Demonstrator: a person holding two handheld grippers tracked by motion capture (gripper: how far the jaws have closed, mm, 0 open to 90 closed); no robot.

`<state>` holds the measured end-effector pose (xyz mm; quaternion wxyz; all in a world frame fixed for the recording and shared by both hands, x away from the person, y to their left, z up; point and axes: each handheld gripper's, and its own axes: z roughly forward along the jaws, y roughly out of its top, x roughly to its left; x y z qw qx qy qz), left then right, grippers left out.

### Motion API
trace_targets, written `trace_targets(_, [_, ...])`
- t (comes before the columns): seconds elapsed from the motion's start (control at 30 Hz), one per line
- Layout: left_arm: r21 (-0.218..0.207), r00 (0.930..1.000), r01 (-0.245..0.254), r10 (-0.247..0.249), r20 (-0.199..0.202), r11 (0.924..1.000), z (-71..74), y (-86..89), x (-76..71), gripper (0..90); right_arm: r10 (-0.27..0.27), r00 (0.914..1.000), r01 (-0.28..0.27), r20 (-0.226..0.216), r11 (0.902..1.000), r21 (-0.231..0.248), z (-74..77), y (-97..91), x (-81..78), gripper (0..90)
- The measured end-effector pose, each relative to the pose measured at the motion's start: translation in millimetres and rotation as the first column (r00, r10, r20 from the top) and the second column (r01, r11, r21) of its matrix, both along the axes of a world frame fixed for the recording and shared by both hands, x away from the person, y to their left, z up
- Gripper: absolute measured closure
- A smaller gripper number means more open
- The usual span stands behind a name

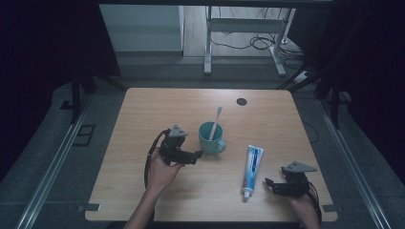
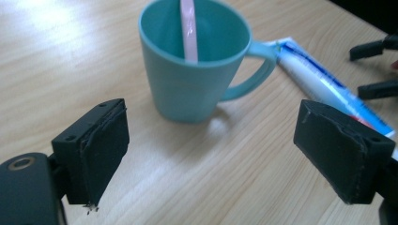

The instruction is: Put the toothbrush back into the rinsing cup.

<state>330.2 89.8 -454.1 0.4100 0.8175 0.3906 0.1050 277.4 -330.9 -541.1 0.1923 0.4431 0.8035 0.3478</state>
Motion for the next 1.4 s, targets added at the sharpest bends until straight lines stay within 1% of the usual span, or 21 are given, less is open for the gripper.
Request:
trace_targets(0.13, [0.021,1.0,-0.007,0.007,0.0,0.9998,-11.0,4.4,-6.5,9.5,-0.002,1.0,0.002,-0.002,1.0,0.002,0.0,0.2,-0.2,15.3])
trace_targets(0.2, [0.039,0.9999,-0.011,0.01,0.006,0.9992,-16.1,6.0,-10.2,9.4,-0.002,1.0,0.002,-0.002,1.0,0.001,0.0,0.2,-0.1,15.3])
trace_targets(0.27, [0.046,0.9999,-0.013,0.013,0.007,0.9989,-18.7,6.6,-12.2,9.1,-0.002,1.0,0.002,-0.001,1.0,0.002,0.0,0.2,-0.1,15.3])
trace_targets(0.3, [0.054,0.9998,-0.014,0.014,0.011,0.9984,-24.0,8.0,-15.9,8.6,-0.001,1.0,0.001,-0.002,1.0,0.001,0.0,0.1,-0.1,15.3])
trace_targets(0.37, [0.064,0.9997,-0.02,0.019,0.016,0.9977,-29.4,8.8,-19.6,7.9,-0.001,1.0,0.001,-0.002,1.0,0.001,0.0,0.1,-0.2,15.3])
trace_targets(0.53, [0.108,0.9994,-0.027,0.025,0.023,0.9937,-43.5,10.1,-27.8,5.4,0.0,1.0,0.0,-0.001,1.0,0.001,0.0,0.0,-0.1,15.3])
trace_targets(0.67, [0.126,0.9995,-0.029,0.027,0.015,0.9916,-55.6,11.6,-34.1,3.8,-0.001,1.0,0.001,-0.002,1.0,0.001,0.0,0.0,-0.1,15.3])
trace_targets(0.7, [0.126,0.9995,-0.029,0.027,0.015,0.9916,-55.6,11.6,-34.1,3.4,0.0,1.0,0.0,-0.001,1.0,0.001,0.0,0.0,-0.1,15.3])
trace_targets(0.73, [0.133,0.9995,-0.031,0.03,0.008,0.9906,-61.9,12.7,-37.3,3.2,0.001,1.0,-0.001,0.0,1.0,0.0,0.0,-0.1,0.0,15.3])
trace_targets(0.97, [0.156,0.9989,-0.037,0.042,-0.023,0.987,-84.3,17.3,-45.1,2.3,0.0,1.0,0.0,0.0,1.0,0.001,0.0,-0.1,0.0,15.3])
trace_targets(1.03, [0.159,0.9986,-0.041,0.046,-0.026,0.9864,-87.0,17.8,-45.8,2.3,0.0,1.0,0.0,0.0,1.0,0.0,0.0,0.0,0.0,15.3])
trace_targets(1.07, [0.171,0.9986,-0.045,0.049,-0.02,0.9842,-90.3,18.3,-47.3,1.7,-0.001,1.0,0.001,0.0,1.0,0.001,0.0,0.0,0.0,15.3])
trace_targets(1.17, [0.181,0.9987,-0.046,0.049,-0.015,0.9824,-90.3,17.5,-48.0,1.7,-0.001,1.0,0.001,-0.001,1.0,0.002,0.0,0.0,0.0,15.3])
trace_targets(1.4, [0.179,0.9986,-0.046,0.05,-0.016,0.9828,-90.6,17.7,-48.0,1.4,-0.001,1.0,0.001,-0.001,1.0,0.002,-0.1,0.1,-0.1,15.3])
